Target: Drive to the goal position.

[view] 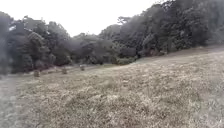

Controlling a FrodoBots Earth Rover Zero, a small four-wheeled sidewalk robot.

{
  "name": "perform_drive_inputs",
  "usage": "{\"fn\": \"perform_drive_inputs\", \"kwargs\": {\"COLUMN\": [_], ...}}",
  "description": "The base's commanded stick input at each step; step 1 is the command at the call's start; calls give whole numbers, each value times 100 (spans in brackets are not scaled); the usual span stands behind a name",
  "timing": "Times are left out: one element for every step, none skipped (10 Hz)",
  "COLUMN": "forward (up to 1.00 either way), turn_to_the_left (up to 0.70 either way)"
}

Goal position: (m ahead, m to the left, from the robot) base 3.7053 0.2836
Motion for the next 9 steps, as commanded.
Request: {"fn": "perform_drive_inputs", "kwargs": {"forward": [0,0,0,0,0,0,0,0,0], "turn_to_the_left": [0,0,-2,-10,-18,-42,-37,-33,0]}}
